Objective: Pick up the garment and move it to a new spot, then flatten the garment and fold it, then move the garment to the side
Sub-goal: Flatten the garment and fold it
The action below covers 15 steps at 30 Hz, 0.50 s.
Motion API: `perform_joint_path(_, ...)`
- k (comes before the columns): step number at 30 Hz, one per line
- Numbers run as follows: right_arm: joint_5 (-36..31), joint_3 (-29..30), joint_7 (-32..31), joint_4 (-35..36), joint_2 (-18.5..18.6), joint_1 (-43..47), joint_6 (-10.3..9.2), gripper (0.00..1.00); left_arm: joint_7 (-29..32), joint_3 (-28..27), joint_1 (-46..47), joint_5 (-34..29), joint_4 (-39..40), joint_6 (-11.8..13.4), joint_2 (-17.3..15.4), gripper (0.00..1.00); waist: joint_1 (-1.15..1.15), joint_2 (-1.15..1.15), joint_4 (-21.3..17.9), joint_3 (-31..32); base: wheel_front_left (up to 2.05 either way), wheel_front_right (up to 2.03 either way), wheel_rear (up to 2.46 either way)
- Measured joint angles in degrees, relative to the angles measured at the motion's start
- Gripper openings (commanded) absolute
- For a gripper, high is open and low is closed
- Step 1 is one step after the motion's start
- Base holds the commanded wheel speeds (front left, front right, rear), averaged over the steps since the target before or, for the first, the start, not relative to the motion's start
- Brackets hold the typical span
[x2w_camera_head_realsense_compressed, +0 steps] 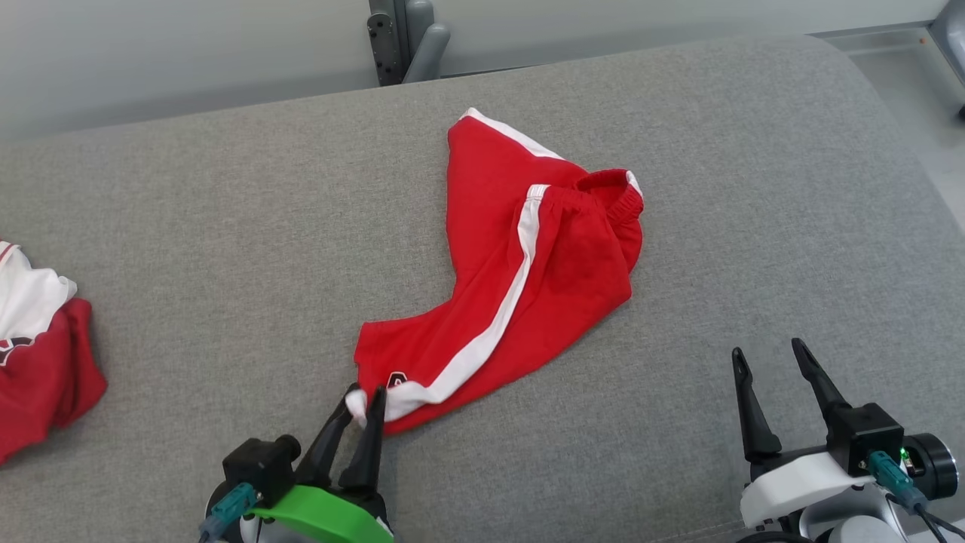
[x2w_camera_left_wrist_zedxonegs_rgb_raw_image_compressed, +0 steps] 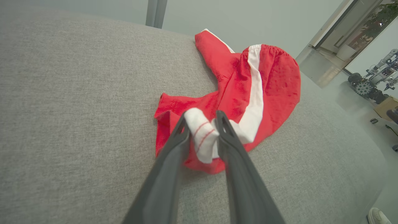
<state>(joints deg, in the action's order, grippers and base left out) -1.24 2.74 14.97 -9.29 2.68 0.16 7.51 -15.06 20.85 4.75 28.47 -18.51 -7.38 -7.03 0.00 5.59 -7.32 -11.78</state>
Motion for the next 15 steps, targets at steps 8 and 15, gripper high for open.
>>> perform_joint_path(8,-0.02,0.57,0.00,0.02,0.00,1.52,-0.01,1.00,-0.08,-6.56,-4.26,-1.21,-3.46,-0.01,2.29,1.00,0.00,0.00,0.31,1.21,0.00,0.00,0.00)
perform_joint_path(15,-0.02,0.45,0.00,0.10,0.00,1.87,0.00,1.00,-0.08,-12.93,-5.14,-5.14,-2.05,0.12,3.35,1.00,0.00,0.00,-0.62,1.60,0.00,0.00,0.00)
